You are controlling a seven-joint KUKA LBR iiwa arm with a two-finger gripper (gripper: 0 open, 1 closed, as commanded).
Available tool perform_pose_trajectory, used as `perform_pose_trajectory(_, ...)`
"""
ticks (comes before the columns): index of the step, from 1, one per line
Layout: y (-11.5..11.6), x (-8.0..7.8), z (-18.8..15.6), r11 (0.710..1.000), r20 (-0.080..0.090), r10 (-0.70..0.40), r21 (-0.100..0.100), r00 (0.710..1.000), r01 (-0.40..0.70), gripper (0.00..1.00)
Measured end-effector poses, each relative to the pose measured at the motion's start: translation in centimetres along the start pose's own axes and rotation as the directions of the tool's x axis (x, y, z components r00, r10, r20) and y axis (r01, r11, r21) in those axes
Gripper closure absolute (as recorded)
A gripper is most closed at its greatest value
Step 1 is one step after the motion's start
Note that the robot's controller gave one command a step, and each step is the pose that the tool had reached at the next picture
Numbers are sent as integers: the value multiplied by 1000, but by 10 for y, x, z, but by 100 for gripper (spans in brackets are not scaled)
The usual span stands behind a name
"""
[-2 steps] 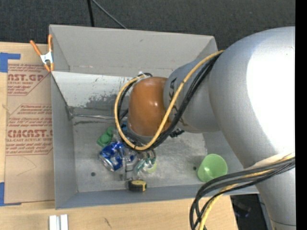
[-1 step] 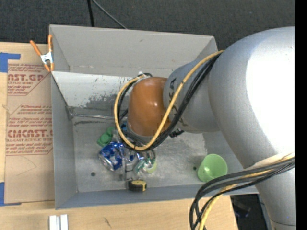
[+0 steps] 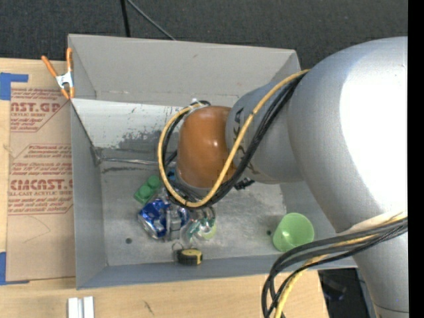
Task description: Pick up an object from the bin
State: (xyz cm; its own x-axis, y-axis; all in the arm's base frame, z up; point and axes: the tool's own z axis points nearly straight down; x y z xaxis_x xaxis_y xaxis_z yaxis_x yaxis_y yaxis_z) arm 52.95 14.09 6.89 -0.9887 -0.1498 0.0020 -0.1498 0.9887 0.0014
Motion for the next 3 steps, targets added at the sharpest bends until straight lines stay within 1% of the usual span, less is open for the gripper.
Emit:
perform_pose_trajectory(1, 1, -1, -33, 1000, 6, 0, 0, 1000, 0, 100)
perform_pose_trajectory(2, 1, -1, -45, 1000, 5, 0, 0, 1000, 0, 100)
perform_pose_trajectory(3, 2, -2, -71, 1000, 6, -1, 0, 1000, 1, 100)
